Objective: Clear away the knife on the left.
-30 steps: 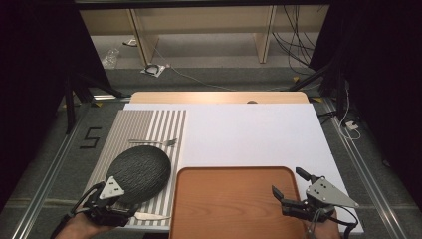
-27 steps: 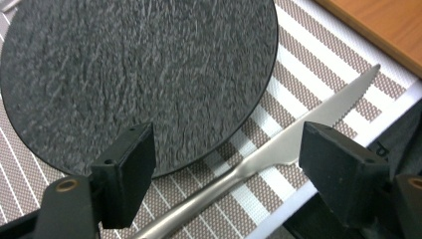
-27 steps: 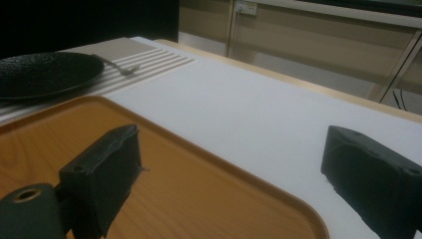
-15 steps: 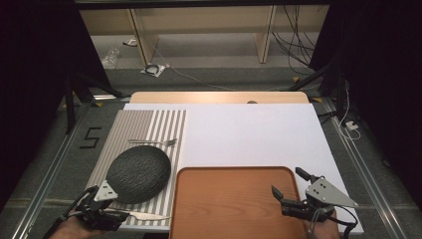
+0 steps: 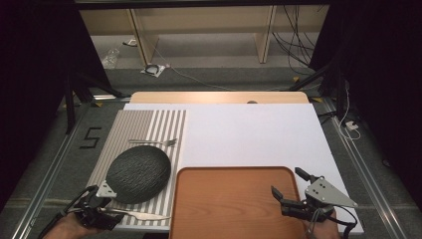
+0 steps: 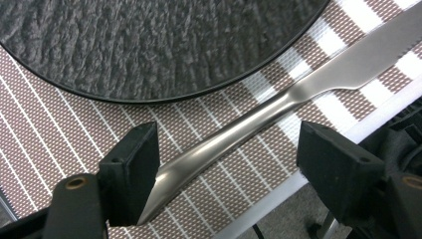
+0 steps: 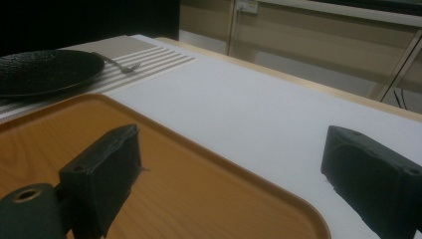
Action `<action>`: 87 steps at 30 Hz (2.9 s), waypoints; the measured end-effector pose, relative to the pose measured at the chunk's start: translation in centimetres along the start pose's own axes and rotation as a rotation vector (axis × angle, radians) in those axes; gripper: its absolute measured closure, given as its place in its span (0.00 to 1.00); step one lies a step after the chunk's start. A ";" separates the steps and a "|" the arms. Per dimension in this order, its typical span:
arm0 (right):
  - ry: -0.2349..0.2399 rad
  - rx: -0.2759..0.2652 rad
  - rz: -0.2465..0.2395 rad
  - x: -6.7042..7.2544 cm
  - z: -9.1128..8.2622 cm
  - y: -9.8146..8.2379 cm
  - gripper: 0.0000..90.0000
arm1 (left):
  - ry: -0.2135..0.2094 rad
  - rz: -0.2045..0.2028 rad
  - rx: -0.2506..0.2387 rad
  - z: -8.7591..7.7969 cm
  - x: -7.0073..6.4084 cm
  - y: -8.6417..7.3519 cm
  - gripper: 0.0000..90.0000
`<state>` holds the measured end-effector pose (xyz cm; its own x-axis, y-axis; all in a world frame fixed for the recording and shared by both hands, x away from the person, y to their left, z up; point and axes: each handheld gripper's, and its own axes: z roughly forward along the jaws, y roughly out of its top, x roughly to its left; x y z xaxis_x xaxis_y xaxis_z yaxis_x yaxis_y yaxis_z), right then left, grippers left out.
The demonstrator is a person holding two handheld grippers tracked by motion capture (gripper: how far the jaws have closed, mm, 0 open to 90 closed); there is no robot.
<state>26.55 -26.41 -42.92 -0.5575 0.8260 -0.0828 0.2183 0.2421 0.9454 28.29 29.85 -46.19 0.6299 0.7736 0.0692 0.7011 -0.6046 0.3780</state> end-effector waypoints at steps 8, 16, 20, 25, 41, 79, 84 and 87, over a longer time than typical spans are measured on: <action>0.001 0.001 0.000 0.0 0.0 0.0 0.11 | -0.050 0.021 0.041 0.9 0.5 0.5 0.29; 0.001 -0.003 0.001 0.1 0.1 0.0 0.11 | -0.070 0.066 0.078 1.3 0.3 1.2 0.34; 0.002 -0.001 -0.001 0.1 0.1 0.0 0.11 | -0.091 0.068 0.093 1.3 0.4 1.4 0.37; 0.002 0.002 -0.002 0.1 0.2 -0.1 0.11 | -0.101 0.104 0.125 1.1 0.1 1.5 0.41; 0.003 0.013 -0.003 0.0 0.3 -0.1 0.12 | -0.104 0.169 0.206 1.1 -1.1 2.9 0.61; -0.007 0.013 -0.006 0.1 0.2 -0.1 0.13 | -0.118 0.325 0.262 1.2 -2.1 3.6 0.88; -0.007 0.011 -0.011 0.1 0.3 -0.1 0.13 | -0.119 0.323 0.251 1.2 -2.0 3.5 0.88; -0.006 0.018 -0.012 0.1 0.2 -0.1 0.13 | -0.110 0.321 0.247 1.1 -2.1 3.4 0.88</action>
<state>26.67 -26.26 -43.10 -0.5552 0.8261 -0.0964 0.2261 0.2614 0.9384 29.74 25.93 -46.05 0.8519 0.5219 0.0434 0.5142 -0.8493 0.1196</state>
